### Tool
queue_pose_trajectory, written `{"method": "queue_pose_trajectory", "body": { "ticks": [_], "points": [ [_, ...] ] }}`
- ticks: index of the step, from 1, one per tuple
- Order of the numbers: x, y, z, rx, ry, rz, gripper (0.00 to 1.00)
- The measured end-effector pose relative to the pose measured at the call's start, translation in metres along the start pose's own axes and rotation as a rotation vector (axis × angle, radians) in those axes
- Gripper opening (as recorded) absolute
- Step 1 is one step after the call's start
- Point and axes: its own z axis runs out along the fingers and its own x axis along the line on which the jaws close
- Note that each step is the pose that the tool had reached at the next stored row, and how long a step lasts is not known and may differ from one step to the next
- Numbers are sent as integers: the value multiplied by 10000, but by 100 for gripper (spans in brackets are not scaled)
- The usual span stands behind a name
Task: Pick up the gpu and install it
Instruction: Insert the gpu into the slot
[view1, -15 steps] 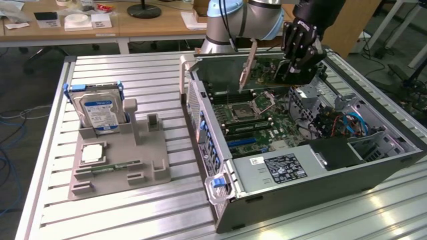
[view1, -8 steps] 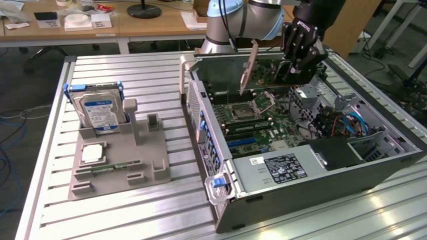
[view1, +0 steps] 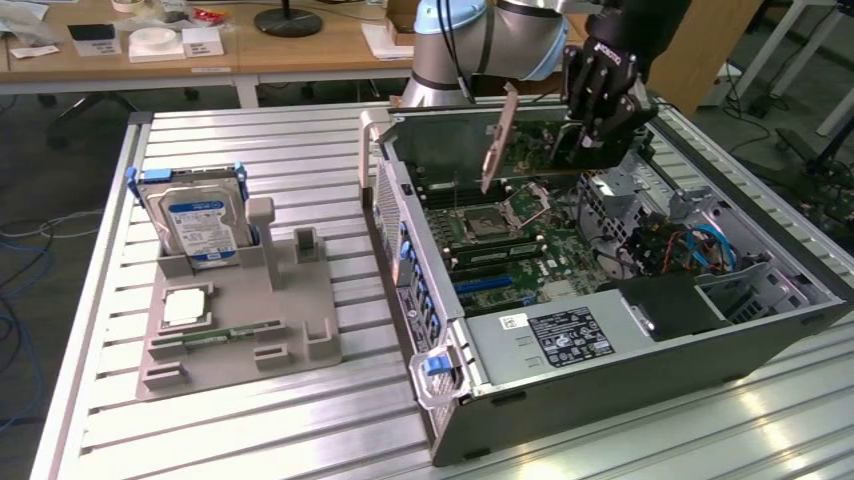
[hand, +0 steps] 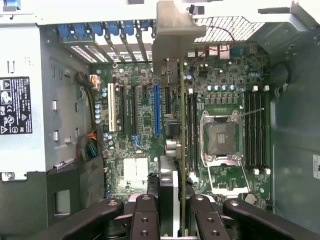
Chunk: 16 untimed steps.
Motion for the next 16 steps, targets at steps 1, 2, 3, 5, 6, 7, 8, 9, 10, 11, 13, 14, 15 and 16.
{"method": "queue_pose_trajectory", "body": {
  "ticks": [1, 2, 3, 5, 6, 7, 8, 9, 10, 11, 13, 14, 15, 16],
  "points": [
    [0, 4, 1, 52, -1, 1, 28],
    [1, 14, 2, 189, 5, 4, 28],
    [2, 24, 3, 370, 41, 9, 28],
    [3, 42, 12, 576, 90, 17, 28],
    [3, 44, 23, 618, 85, 19, 28],
    [2, 47, 37, 629, 80, 18, 28],
    [2, 54, 50, 630, 57, 16, 28],
    [3, 61, 62, 628, 15, 4, 28],
    [3, 66, 72, 626, -45, -19, 28],
    [3, 67, 80, 621, -142, -39, 28],
    [3, 69, 87, 610, -399, -74, 28],
    [3, 70, 93, 611, -498, -81, 28],
    [2, 69, 104, 619, -534, -81, 28],
    [2, 69, 113, 636, -542, -81, 28]
  ]
}}
